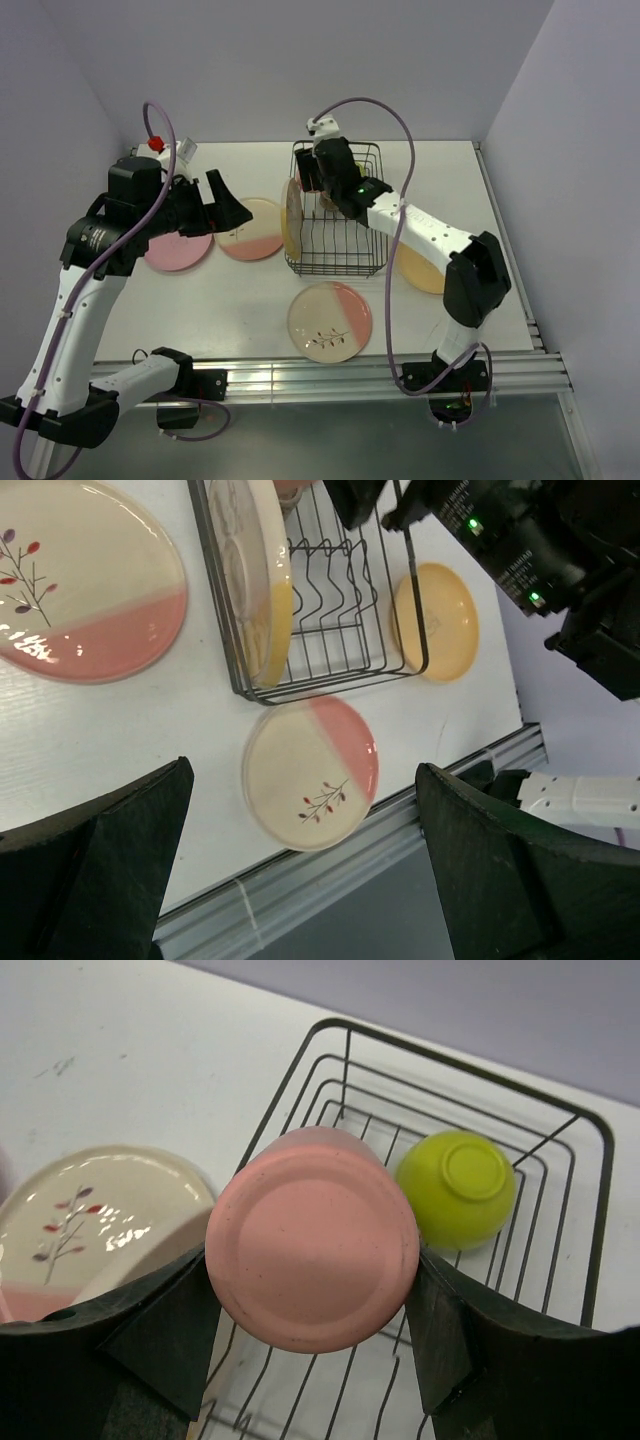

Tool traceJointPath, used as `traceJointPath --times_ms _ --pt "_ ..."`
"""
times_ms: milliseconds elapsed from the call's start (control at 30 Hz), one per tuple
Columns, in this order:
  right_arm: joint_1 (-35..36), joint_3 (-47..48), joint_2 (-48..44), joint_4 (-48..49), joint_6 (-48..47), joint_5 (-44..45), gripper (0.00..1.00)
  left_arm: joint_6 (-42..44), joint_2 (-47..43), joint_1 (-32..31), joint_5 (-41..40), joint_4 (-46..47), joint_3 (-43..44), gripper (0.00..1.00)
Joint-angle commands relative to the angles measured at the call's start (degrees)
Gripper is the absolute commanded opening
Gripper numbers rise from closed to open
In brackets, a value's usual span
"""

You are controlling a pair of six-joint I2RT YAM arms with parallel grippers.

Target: Load the mixed dishes into the dish rack

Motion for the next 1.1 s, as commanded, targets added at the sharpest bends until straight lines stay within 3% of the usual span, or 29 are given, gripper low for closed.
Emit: traceJointPath --times_ms 0,233,500,767,1067 --pt "0.5 2.7 2.3 11.8 -6.9 10.3 0.0 6.5 -2.3 0.0 1.6 -1.7 -0.1 0.99" --pt "0.6 11.6 14.8 11.9 -13.2 12.1 0.0 9.1 -4.0 0.0 -1.5 -3.7 -0.7 0.99" --pt "-0.2 22.4 25.2 9.7 -13.9 10.6 0.0 11.3 -5.4 0.0 -4.0 -5.0 -1.4 0.99" --pt "-2.5 28.0 28.0 3.3 -7.9 7.4 0.0 12.3 -4.6 -0.4 -5.3 -4.7 -1.7 0.99" --pt "-3.2 24.0 26.1 2.0 -2.7 5.1 0.0 12.1 -3.9 -0.7 -5.9 -4.9 -2.1 0.99"
